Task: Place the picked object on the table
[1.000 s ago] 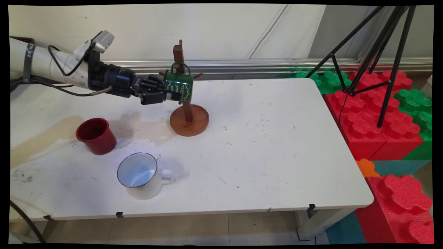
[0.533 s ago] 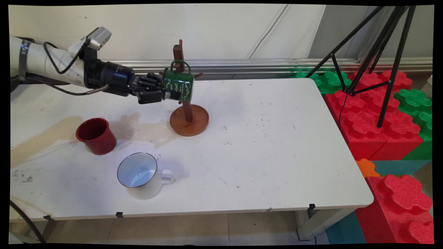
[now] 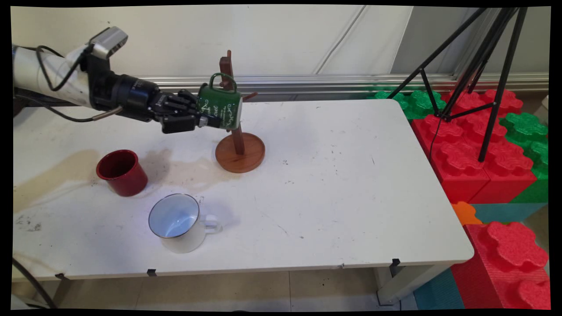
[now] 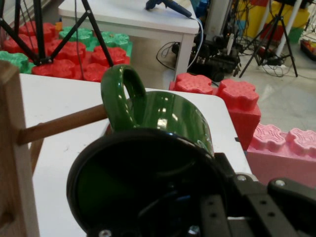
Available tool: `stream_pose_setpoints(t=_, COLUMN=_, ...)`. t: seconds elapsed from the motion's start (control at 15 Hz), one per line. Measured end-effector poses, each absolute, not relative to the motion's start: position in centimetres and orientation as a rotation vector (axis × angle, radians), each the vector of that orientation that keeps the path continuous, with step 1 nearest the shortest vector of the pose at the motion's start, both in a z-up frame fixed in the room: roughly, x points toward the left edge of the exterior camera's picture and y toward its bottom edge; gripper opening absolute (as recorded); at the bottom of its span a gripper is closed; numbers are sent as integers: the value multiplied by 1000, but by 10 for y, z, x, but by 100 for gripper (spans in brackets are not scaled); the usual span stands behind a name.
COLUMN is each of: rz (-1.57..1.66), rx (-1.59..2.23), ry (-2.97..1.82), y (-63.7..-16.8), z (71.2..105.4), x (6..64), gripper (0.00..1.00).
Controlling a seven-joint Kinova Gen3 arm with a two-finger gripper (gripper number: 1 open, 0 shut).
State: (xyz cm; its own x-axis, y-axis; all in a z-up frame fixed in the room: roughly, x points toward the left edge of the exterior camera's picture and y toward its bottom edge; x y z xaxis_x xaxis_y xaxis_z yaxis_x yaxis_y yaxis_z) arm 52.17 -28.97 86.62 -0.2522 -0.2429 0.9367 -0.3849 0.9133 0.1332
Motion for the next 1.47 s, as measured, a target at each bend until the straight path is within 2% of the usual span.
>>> stream_pose_setpoints(t=0.87, rz=184, rx=411, ry=-1963, y=-256, z=879, x=566, gripper=0)
stream_pose_setpoints(t=1.47, rz=279, rx=396, ry=-2108, y=-252, z=875, x=612, gripper=0)
